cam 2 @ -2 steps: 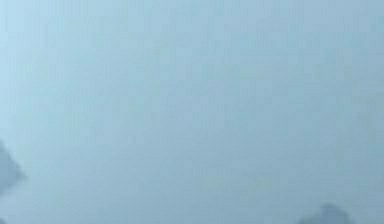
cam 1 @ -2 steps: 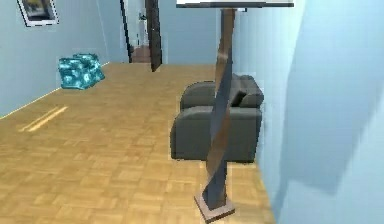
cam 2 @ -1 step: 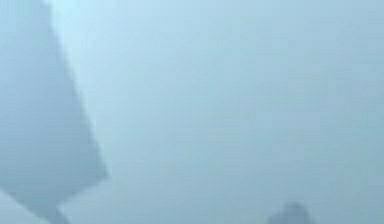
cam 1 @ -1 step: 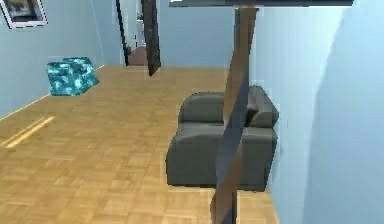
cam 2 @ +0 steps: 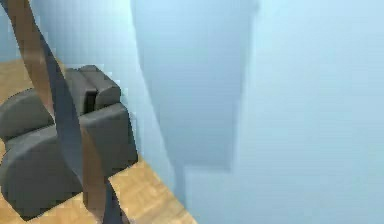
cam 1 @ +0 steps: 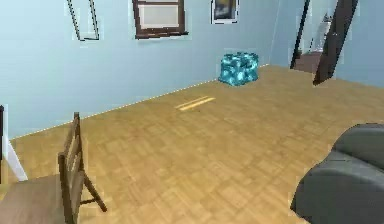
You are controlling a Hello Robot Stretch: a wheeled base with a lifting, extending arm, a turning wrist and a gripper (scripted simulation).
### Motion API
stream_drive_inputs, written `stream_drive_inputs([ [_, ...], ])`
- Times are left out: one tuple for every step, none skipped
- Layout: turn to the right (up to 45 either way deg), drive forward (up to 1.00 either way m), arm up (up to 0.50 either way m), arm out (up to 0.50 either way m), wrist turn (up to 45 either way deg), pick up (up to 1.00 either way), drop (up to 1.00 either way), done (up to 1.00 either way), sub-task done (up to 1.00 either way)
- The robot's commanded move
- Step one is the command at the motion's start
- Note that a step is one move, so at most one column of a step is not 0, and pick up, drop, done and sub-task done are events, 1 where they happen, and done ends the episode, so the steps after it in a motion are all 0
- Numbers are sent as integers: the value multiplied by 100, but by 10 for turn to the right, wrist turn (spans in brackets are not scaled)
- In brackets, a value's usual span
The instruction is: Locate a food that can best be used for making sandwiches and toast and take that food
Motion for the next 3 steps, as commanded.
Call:
stream_drive_inputs([
  [0, 75, 0, 0, 0, 0, 0, 0, 0],
  [300, 0, 0, 0, 0, 0, 0, 0, 0],
  [0, 100, 0, 0, 0, 0, 0, 0, 0],
])
